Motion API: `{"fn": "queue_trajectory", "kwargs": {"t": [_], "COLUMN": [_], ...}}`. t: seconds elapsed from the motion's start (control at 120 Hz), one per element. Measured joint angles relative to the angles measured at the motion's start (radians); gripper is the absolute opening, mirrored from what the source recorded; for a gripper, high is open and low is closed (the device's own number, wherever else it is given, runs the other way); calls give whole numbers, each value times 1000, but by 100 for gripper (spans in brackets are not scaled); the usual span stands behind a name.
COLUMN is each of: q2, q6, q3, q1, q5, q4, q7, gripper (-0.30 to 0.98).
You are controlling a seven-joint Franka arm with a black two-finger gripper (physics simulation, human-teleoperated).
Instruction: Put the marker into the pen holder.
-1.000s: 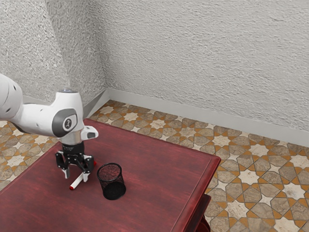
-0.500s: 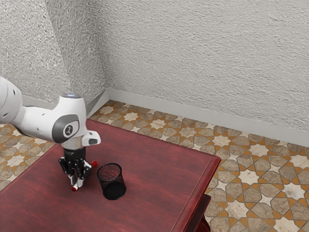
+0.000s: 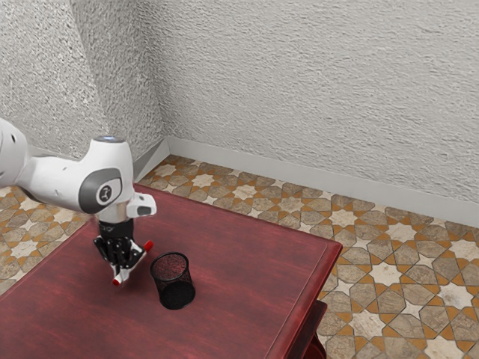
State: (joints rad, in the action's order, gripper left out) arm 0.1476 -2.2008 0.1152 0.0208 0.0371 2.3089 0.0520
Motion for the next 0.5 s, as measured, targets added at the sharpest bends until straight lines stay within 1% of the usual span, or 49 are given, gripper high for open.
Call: {"fn": "queue_trajectory", "kwargs": {"t": [0.1, 0.175, 0.258, 0.342, 0.5], "q2": [-110, -254, -378, -433, -489], "q6": [27, 55, 95, 132, 188], "q3": [-4, -50, -68, -103, -117], "q1": [-28, -20, -128, -172, -181], "q5": [2, 3, 1, -18, -51], "q4": [5, 33, 69, 95, 141], "q7": [2, 1, -4, -14, -32], "gripper": [-5, -6, -6, -6, -6]}}
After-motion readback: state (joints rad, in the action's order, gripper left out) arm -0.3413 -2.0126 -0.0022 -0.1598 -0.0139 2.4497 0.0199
